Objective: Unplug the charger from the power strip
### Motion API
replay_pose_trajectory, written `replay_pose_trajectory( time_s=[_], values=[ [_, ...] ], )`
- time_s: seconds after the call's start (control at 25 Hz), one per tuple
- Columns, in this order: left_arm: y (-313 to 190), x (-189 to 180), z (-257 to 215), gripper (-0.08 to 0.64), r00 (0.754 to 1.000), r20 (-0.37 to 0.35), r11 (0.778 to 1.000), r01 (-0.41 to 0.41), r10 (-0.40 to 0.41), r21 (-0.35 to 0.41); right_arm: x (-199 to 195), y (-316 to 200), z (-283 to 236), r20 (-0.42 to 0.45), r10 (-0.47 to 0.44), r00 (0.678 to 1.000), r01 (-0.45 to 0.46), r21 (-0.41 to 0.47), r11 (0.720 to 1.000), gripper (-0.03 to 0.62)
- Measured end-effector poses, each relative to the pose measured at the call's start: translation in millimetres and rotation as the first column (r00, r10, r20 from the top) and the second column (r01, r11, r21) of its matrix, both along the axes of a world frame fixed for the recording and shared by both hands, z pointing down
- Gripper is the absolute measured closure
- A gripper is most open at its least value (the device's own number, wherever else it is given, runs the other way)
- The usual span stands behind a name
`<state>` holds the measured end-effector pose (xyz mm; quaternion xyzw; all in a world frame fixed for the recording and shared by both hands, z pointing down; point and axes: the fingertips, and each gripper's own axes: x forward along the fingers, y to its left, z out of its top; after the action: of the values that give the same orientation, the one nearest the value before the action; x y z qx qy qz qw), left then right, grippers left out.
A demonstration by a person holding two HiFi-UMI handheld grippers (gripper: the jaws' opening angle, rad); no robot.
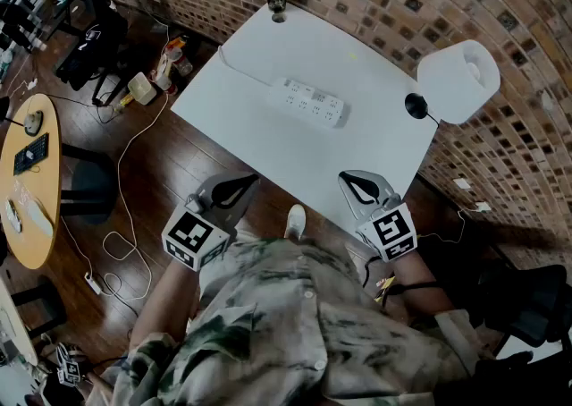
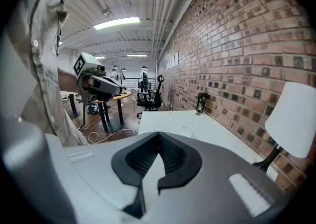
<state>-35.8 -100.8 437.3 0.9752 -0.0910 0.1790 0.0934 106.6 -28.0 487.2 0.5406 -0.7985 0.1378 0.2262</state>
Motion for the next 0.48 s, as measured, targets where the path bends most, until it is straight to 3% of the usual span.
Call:
replay_pose_trajectory(
  time_s=[0.12, 0.24, 0.36, 0.48],
  values=[
    [-30.6, 30.2, 17.5, 0.555, 0.999, 0.028, 0.998, -0.045, 0.046, -0.038, 19.1, -34.2, 11.1, 0.002, 0.007, 1.000, -0.007, -0.016, 1.000, 0.585],
    [-68.8, 57.5, 41.2, 0.555, 0.991, 0.078, 0.994, -0.106, 0.108, -0.028, 35.7, -68.1, 35.6, -0.030, 0.013, 0.999, -0.014, -0.057, 0.998, 0.584],
    [-100.6, 83.6, 62.4, 0.554, 0.975, 0.112, 0.981, -0.189, 0.193, -0.047, 48.5, -98.3, 71.4, -0.071, 0.030, 0.997, -0.040, -0.143, 0.989, 0.584],
    [-126.4, 108.2, 78.9, 0.554, 0.951, 0.144, 0.961, -0.275, 0.275, -0.024, 58.9, -118.0, 111.1, -0.130, 0.036, 0.991, -0.069, -0.264, 0.962, 0.584]
  ],
)
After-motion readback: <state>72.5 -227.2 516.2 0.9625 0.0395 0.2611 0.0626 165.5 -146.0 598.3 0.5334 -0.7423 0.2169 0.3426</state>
